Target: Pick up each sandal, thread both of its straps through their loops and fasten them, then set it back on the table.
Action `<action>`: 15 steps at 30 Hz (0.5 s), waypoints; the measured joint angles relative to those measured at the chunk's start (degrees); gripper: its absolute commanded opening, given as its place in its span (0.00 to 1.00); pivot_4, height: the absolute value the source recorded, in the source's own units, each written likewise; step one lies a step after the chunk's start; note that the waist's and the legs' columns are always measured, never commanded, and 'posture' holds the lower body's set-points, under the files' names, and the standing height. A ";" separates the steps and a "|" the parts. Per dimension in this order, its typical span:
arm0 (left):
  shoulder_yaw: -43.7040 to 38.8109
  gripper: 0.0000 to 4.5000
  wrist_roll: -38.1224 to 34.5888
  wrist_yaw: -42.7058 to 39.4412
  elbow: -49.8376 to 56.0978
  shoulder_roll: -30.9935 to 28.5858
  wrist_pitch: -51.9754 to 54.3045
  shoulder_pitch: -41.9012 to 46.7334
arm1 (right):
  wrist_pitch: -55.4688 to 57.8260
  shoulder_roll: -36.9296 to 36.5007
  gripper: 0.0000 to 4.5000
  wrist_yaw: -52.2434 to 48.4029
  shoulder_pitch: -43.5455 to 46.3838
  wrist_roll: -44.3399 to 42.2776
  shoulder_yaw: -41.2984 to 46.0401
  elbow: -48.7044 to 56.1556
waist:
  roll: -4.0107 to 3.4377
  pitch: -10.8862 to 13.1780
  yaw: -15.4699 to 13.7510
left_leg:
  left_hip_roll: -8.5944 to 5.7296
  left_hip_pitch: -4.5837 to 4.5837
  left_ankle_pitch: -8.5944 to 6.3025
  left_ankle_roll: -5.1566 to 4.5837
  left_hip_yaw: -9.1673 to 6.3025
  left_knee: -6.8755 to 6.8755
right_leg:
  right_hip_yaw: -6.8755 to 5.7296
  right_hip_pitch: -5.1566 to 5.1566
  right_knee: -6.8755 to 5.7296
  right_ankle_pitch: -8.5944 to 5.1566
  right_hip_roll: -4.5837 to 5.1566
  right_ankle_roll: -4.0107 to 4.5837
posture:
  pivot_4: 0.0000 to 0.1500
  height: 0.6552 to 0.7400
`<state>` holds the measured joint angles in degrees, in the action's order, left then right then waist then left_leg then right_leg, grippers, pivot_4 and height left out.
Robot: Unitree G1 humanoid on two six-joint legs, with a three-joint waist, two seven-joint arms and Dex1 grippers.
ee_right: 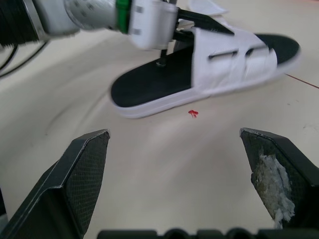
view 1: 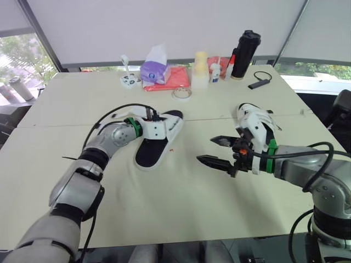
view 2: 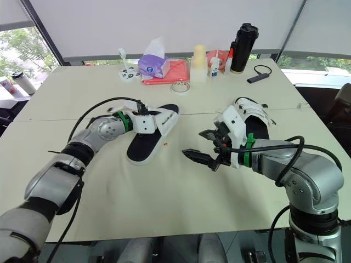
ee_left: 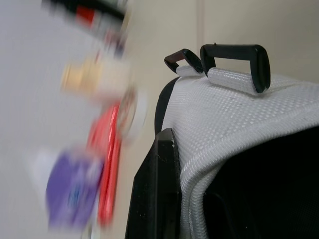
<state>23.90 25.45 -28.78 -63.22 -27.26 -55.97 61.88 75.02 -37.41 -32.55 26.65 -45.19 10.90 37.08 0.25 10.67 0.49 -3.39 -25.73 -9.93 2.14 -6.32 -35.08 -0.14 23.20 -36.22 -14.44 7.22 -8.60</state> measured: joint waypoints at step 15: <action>0.06 0.01 -10.48 -23.18 -7.90 2.38 -22.96 3.03 | -3.52 -2.18 1.00 1.52 -3.13 -0.18 -0.27 -0.19 | 0.03 0.02 0.11 | 0.00 0.01 0.01 -0.03 -0.01 -0.06 | -0.01 -0.04 -0.05 0.00 0.00 -0.02 | 1.00 0.88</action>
<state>23.96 14.98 -51.96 -71.12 -24.88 -78.93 64.91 71.50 -39.58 -31.04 23.52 -45.37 10.63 36.89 0.27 10.69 0.60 -3.39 -25.72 -9.92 2.11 -6.34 -35.13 -0.15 23.16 -36.27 -14.44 7.22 -8.62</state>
